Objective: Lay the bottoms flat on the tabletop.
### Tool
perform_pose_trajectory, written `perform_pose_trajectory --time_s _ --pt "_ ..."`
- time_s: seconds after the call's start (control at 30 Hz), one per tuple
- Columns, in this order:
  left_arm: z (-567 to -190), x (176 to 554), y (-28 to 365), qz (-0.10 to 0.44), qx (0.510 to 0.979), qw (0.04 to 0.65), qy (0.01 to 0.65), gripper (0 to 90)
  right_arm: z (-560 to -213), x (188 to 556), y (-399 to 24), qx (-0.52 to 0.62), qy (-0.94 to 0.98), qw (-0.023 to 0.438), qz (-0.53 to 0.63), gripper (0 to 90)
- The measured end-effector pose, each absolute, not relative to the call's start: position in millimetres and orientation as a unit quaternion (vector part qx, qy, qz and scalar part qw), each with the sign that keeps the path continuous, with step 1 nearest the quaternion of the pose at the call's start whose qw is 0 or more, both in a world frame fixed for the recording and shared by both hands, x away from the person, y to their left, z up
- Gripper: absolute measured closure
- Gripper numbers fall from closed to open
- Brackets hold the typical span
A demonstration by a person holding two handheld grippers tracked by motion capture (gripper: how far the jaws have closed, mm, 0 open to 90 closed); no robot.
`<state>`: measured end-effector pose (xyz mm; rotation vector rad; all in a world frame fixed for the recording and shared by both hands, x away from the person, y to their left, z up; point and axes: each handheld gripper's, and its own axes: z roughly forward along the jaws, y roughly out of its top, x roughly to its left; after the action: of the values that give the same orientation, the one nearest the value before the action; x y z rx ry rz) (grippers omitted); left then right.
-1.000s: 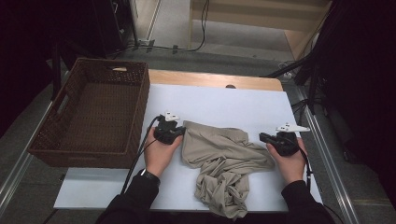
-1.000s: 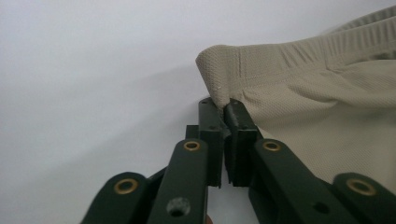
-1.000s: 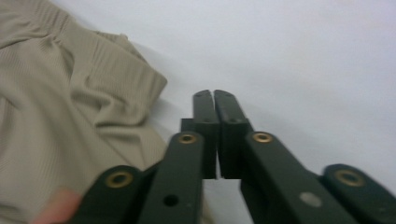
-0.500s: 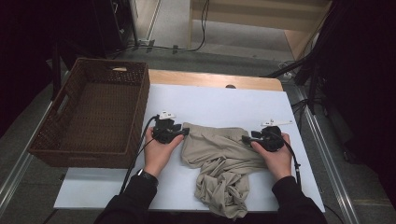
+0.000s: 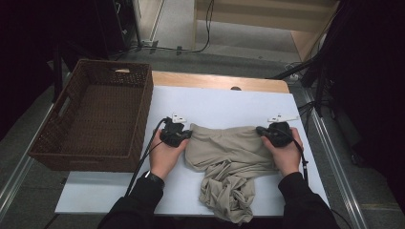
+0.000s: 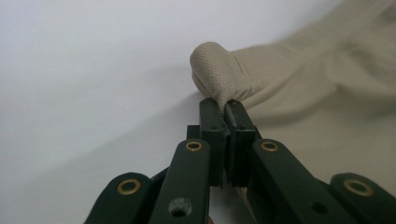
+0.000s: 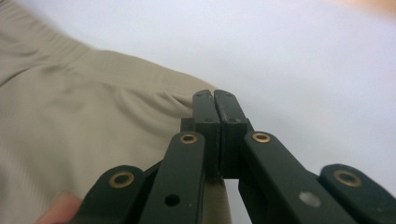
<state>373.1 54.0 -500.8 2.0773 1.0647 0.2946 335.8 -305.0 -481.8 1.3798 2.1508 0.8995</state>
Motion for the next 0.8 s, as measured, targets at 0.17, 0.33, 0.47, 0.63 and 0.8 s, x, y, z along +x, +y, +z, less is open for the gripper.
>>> perform_pose_trajectory --time_s 0.17,0.33,0.47,0.63,0.8 --pt "-488.7 381.2 49.1 0.143 0.803 0.399 0.419 87.9 -454.8 343.7 -304.7 0.473 0.758 0.307 0.328 85.8" --pt "-498.4 390.2 50.7 0.107 0.806 0.387 0.436 60.4 -464.2 360.7 -313.2 0.518 0.766 0.241 0.295 61.3" --pt "-502.9 391.4 48.8 0.093 0.808 0.384 0.436 58.8 -475.5 365.1 -325.0 0.531 0.758 0.196 0.323 59.9" --pt "-506.8 394.9 46.0 0.087 0.804 0.382 0.446 60.8 -486.5 375.2 -324.5 0.543 0.750 0.170 0.337 61.1" --pt "-505.8 397.5 45.5 0.085 0.808 0.376 0.446 63.0 -508.4 394.0 -329.2 0.572 0.735 0.140 0.335 61.3"
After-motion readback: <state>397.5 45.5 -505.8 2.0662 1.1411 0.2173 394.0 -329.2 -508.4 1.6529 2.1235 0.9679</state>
